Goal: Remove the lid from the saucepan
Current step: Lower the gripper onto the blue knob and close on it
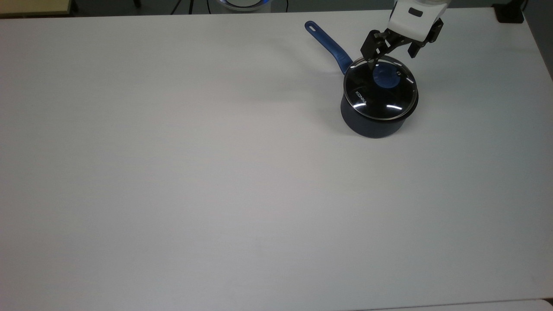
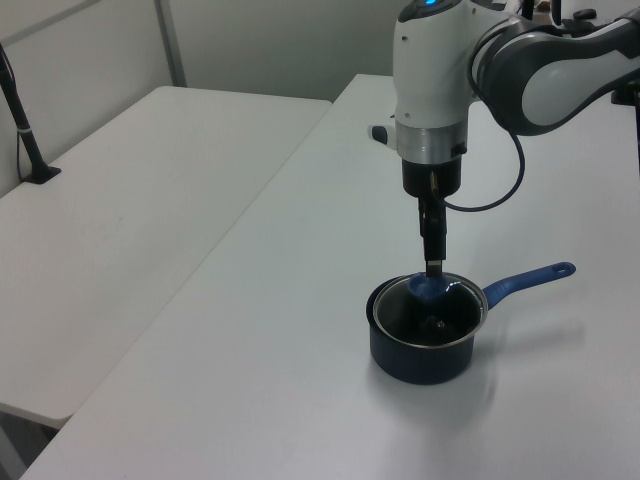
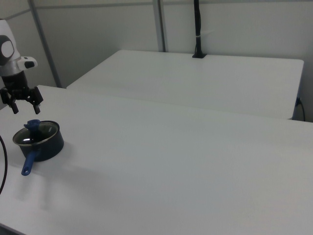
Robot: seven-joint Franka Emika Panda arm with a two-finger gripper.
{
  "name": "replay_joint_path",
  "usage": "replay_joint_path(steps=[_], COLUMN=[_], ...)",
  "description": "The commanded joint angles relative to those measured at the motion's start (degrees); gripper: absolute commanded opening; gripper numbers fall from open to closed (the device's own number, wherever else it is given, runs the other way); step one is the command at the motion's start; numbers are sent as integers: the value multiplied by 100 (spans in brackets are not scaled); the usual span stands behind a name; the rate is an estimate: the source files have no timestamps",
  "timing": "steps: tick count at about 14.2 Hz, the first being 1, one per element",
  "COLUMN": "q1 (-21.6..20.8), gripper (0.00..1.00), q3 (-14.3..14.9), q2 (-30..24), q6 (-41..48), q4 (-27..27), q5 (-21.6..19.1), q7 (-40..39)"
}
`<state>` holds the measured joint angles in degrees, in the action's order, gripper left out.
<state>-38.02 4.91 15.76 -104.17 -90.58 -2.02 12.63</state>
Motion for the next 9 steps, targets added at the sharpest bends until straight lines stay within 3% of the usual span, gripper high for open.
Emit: replay_joint_path(steps=[1, 9], q1=[-83, -74], gripper=[100, 100], q3=[81, 89], q2=[-38, -90], q6=[37, 2], q4=[41, 50], q5=[-105, -88], q7=[73, 55])
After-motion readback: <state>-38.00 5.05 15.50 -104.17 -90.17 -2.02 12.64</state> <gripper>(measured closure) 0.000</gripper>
